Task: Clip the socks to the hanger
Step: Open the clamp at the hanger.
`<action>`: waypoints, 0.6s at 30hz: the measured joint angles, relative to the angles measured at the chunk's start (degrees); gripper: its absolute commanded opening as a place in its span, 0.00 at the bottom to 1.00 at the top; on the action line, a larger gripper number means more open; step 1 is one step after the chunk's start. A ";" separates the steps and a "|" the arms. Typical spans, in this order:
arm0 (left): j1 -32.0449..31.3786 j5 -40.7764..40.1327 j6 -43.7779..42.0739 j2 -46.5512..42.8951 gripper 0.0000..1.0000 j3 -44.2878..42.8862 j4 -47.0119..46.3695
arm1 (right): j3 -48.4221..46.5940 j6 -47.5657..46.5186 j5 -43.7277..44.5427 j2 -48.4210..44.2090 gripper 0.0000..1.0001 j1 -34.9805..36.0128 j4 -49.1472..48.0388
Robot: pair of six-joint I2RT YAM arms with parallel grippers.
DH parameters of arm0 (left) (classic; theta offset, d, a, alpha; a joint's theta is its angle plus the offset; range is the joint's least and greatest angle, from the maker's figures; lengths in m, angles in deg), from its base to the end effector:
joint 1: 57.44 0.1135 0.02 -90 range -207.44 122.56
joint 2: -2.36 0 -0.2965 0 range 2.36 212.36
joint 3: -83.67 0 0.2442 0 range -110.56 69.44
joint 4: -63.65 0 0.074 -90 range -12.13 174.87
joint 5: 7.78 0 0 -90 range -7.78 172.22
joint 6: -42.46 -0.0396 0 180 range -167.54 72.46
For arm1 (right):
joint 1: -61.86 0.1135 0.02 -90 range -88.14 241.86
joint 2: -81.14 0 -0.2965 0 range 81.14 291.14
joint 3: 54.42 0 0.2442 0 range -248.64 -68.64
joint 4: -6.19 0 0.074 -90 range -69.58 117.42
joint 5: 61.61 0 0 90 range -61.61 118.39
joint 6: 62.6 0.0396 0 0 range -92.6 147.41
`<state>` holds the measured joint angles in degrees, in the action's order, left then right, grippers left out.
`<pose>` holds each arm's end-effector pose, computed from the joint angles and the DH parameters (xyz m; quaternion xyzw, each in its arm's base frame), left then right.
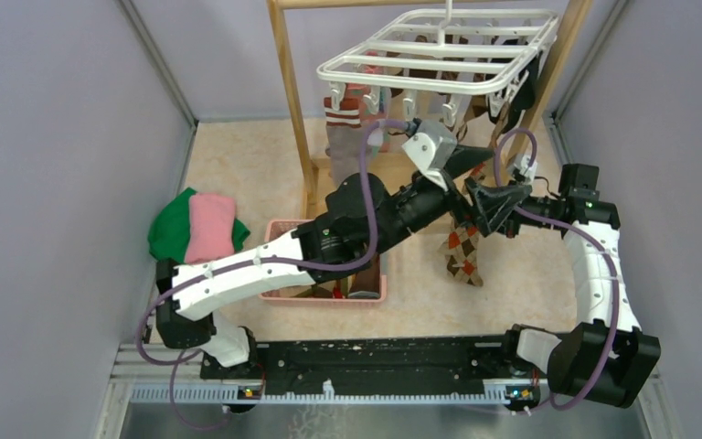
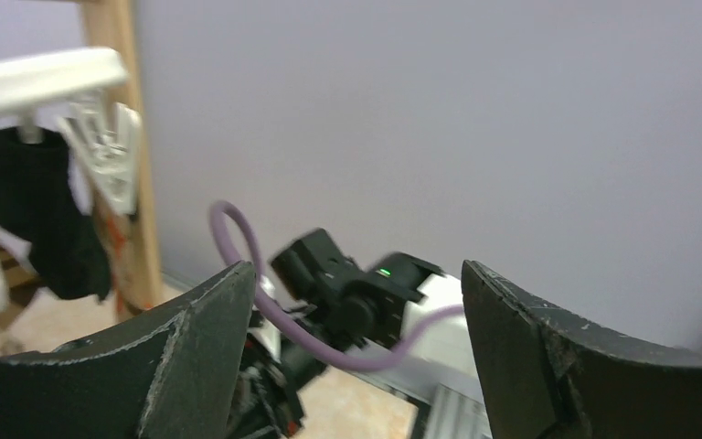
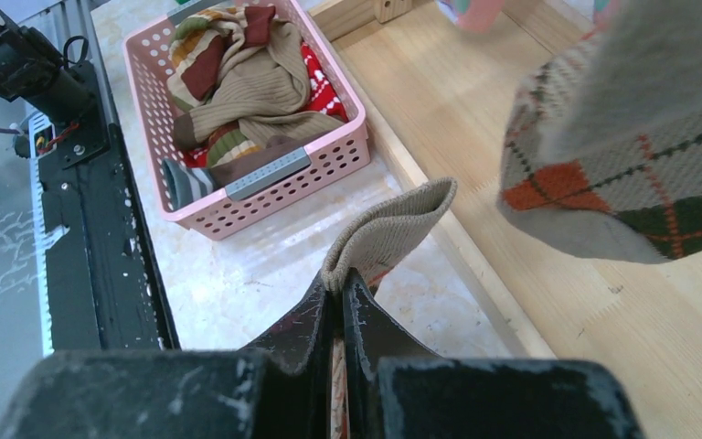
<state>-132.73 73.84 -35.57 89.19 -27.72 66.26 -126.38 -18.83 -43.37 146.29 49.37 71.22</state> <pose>0.0896 -0.3184 0.5534 0.2414 0.5068 -0.5407 0.6265 0.1872 -0.0029 0.3381 -0.3797 0.6992 0.3825 0.4697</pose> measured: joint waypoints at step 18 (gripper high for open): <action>3.76 -20.22 -3.54 16.87 0.84 -25.62 10.16 | -0.02 -0.68 -0.02 0.00 0.00 0.39 1.99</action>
<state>-128.97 53.62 -39.11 106.06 -53.34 76.42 -126.40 -19.51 -43.39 146.29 49.77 73.21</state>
